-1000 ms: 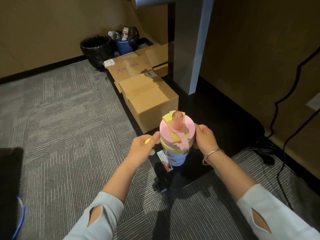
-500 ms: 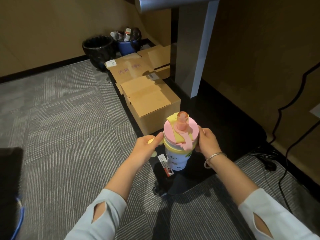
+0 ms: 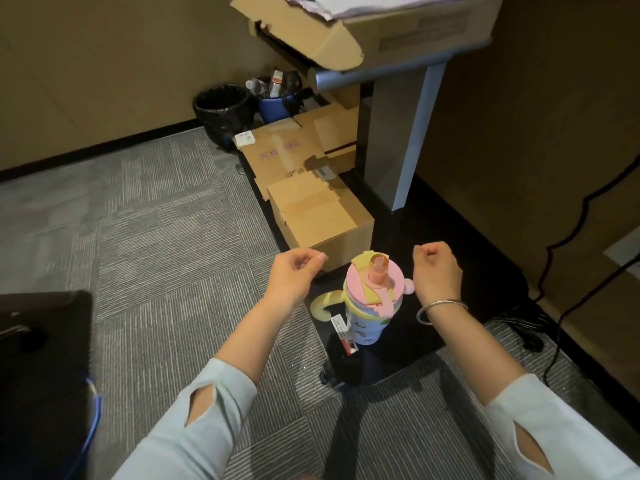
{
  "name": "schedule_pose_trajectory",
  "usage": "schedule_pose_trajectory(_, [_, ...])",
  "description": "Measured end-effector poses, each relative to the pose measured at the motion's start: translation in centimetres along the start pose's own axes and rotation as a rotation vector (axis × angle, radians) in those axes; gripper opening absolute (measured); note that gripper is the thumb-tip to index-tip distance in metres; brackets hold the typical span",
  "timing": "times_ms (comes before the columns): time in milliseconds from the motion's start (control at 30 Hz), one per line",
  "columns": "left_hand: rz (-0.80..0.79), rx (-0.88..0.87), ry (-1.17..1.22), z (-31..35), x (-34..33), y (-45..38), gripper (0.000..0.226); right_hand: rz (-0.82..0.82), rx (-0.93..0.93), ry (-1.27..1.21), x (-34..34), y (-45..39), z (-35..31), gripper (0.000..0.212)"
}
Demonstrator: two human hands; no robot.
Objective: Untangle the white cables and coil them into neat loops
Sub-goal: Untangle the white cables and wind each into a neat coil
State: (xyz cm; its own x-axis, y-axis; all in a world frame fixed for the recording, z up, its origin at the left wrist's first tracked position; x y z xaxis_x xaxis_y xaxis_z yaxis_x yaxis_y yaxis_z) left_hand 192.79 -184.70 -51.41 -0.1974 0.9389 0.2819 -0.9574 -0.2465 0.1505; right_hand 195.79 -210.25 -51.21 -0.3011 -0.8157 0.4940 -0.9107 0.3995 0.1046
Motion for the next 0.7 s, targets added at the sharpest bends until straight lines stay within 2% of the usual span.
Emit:
schedule_pose_trajectory(267, [-0.005,0.007,0.055,13.0,5.2,4.4,0.014,-0.239,0.087,-0.007,2.9,6.3,-14.0,0.018])
schedule_pose_trajectory(500, [0.067,0.014,0.119,26.1,13.7,9.8,0.013,-0.412,0.11,-0.028,6.2,12.7,-28.9,0.022])
schedule_pose_trajectory(700, [0.136,0.04,0.22,34.4,22.3,16.5,0.013,-0.523,0.167,-0.041,9.6,20.5,-40.8,0.021])
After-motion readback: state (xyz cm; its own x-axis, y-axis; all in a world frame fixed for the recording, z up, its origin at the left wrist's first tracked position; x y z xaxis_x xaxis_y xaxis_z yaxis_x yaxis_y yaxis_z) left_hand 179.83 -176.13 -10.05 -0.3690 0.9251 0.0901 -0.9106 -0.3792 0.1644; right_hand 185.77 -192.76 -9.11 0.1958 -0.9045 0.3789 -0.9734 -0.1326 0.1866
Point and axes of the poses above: each hand's wrist, its own y-axis away from the middle knuckle, its own x-axis out of the back of the hand, z = x × y, the point moved 8 cm from there along -y, towards the middle knuckle, and after that the axes turned 3 degrees about -x, right-handed, at the moved point
